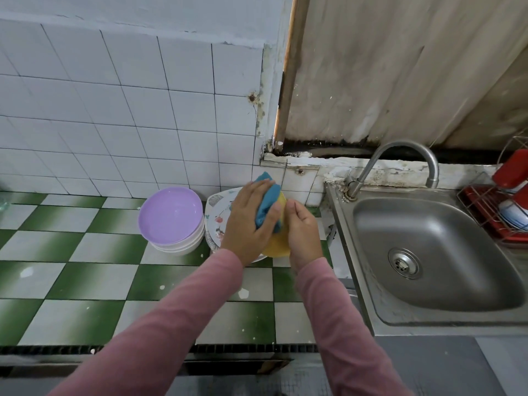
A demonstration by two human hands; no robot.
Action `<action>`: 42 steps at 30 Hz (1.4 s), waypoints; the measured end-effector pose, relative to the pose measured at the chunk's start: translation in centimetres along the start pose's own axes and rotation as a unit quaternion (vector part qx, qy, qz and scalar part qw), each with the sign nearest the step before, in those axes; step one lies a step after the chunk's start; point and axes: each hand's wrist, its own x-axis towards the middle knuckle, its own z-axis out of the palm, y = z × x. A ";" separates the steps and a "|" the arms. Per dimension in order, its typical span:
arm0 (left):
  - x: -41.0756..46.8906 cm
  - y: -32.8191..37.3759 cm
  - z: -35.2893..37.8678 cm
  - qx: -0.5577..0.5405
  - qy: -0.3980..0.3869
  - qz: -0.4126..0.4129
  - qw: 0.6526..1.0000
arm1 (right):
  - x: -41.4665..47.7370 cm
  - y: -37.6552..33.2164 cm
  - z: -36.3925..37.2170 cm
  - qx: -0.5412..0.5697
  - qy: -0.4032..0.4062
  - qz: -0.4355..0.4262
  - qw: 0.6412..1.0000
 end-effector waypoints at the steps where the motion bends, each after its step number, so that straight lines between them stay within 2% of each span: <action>1: -0.1 0.0 0.1 0.003 -0.005 0.019 1.000 | 0.0 -0.1 0.1 0.009 -0.009 0.002 1.000; 2: -0.1 -0.4 0.3 -0.012 -0.006 0.003 1.000 | 0.0 -0.1 0.1 0.002 -0.014 -0.002 1.000; 3: 0.1 -0.6 0.5 -0.052 -0.003 -0.045 0.998 | 0.0 -0.1 0.2 -0.026 -0.015 -0.012 0.999; 5: 1.0 -1.3 0.3 -0.168 0.027 -0.195 0.966 | 0.0 -0.1 0.1 -0.086 -0.027 -0.038 0.995; 6: 1.2 -1.6 0.1 -0.186 0.042 -0.234 0.954 | 0.0 0.0 0.0 -0.098 -0.032 -0.051 0.993; 7: 1.2 -1.6 -0.1 -0.161 0.043 -0.222 0.961 | 0.0 0.0 -0.1 -0.099 -0.034 -0.056 0.993; 10: 0.4 -0.8 -0.2 -0.047 0.007 -0.032 0.998 | 0.0 0.2 -0.1 -0.079 -0.023 -0.054 0.995; 11: 0.4 -0.6 -0.2 -0.039 -0.004 -0.013 0.999 | 0.1 0.2 -0.1 -0.081 -0.024 -0.052 0.995; 13: 0.7 -0.6 -0.1 -0.086 0.005 -0.083 0.993 | 0.1 0.2 -0.1 -0.093 -0.028 -0.055 0.994; 14: 1.3 -0.5 -0.2 -0.130 0.022 -0.157 0.979 | 0.2 0.2 -0.4 -0.086 -0.026 -0.054 0.995; 17: 2.8 -0.2 -1.0 -0.222 0.046 -0.370 0.901 | 0.3 0.2 -1.3 -0.001 0.005 -0.011 1.000; 20: 3.1 -1.1 -1.3 -0.278 0.061 -0.445 0.849 | 0.2 0.8 -1.6 0.172 0.046 0.065 0.982; 23: 2.2 -1.3 -0.4 -0.318 0.111 -0.473 0.814 | 0.3 1.1 -1.2 0.354 0.048 0.099 0.929; 25: 1.2 -1.3 0.8 -0.319 0.147 -0.435 0.829 | 0.8 1.4 -0.7 0.414 0.056 0.102 0.903; 27: -0.2 -1.5 2.1 -0.296 0.153 -0.356 0.873 | 1.2 1.3 -0.1 0.452 0.063 0.101 0.884; 30: -2.2 -1.8 3.0 -0.158 0.094 -0.142 0.973 | 1.5 0.8 0.4 0.458 0.080 0.093 0.880; 31: -2.3 -1.8 2.8 -0.091 0.072 -0.065 0.991 | 1.5 0.7 0.4 0.445 0.082 0.093 0.887; 32: -2.3 -1.9 2.6 -0.038 0.051 -0.003 0.998 | 1.5 0.7 0.5 0.432 0.077 0.095 0.893; 34: -1.9 -1.7 2.1 0.024 0.012 0.068 0.997 | 1.3 0.8 0.6 0.400 0.052 0.100 0.910; 36: -0.9 -2.3 1.4 0.061 -0.024 0.095 0.993 | 0.9 1.0 0.6 0.354 0.025 0.107 0.929; 39: 0.6 -2.0 0.3 0.090 -0.050 0.087 0.991 | 0.5 1.1 0.5 0.275 -0.008 0.121 0.954; 42: 1.4 -1.7 -0.3 0.022 -0.048 -0.028 0.998 | 0.1 0.9 0.6 0.167 -0.011 0.113 0.979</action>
